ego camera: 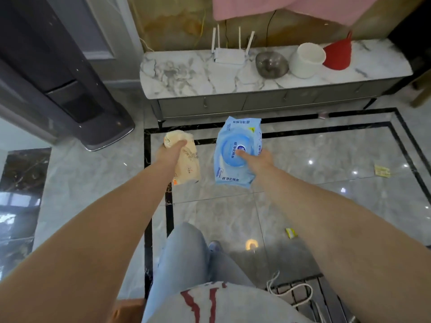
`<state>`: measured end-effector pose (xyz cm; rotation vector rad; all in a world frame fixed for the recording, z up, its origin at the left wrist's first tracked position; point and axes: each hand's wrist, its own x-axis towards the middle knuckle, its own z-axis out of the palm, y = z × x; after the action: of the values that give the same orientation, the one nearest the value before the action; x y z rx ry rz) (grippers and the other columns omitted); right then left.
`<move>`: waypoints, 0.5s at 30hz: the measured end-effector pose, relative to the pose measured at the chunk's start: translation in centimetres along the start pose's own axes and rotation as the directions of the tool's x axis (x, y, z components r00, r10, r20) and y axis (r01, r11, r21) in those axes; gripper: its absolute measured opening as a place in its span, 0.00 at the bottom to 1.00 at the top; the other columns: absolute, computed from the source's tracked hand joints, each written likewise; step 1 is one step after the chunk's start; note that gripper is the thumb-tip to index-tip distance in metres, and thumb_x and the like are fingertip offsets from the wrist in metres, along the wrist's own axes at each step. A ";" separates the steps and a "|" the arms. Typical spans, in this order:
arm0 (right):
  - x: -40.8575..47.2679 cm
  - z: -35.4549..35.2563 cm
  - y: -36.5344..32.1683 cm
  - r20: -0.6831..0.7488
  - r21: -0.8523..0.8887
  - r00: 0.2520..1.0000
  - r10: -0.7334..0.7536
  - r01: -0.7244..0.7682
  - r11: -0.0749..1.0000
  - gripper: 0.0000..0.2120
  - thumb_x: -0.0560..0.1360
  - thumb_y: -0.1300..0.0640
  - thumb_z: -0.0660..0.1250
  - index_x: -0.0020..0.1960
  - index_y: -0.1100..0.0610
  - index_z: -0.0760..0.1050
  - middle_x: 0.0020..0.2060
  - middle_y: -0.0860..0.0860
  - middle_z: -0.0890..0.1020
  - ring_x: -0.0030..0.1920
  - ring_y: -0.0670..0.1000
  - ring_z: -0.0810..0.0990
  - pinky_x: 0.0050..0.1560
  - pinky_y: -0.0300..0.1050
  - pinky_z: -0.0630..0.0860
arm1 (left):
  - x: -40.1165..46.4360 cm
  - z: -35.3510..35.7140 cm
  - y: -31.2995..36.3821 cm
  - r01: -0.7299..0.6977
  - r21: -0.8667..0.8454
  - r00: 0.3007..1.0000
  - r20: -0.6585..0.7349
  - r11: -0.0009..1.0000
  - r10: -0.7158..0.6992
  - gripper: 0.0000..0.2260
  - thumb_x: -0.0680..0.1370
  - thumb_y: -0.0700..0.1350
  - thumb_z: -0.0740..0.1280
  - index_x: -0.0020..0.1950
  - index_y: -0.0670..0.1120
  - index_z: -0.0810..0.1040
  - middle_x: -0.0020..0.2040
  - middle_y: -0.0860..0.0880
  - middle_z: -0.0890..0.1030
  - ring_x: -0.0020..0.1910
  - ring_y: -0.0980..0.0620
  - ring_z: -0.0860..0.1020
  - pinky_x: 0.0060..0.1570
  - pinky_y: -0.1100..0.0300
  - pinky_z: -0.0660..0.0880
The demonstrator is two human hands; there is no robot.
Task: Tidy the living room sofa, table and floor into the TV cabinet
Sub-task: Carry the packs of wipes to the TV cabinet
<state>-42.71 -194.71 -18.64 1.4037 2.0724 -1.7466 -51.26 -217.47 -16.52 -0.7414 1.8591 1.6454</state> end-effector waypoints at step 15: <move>15.3 -8.1 -10.8 -0.099 -0.042 0.994 0.042 -0.046 0.998 0.17 0.66 0.45 0.79 0.49 0.52 0.80 0.45 0.49 0.84 0.47 0.52 0.83 0.50 0.50 0.82 | 13.5 16.6 13.8 0.028 0.095 0.946 0.318 0.995 -0.057 0.12 0.75 0.53 0.73 0.56 0.55 0.77 0.57 0.47 0.83 0.55 0.44 0.81 0.61 0.39 0.75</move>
<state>-55.03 -178.50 -16.92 1.5391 2.0972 -1.6362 -69.90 -200.24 -18.31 -0.4415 1.6596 1.5404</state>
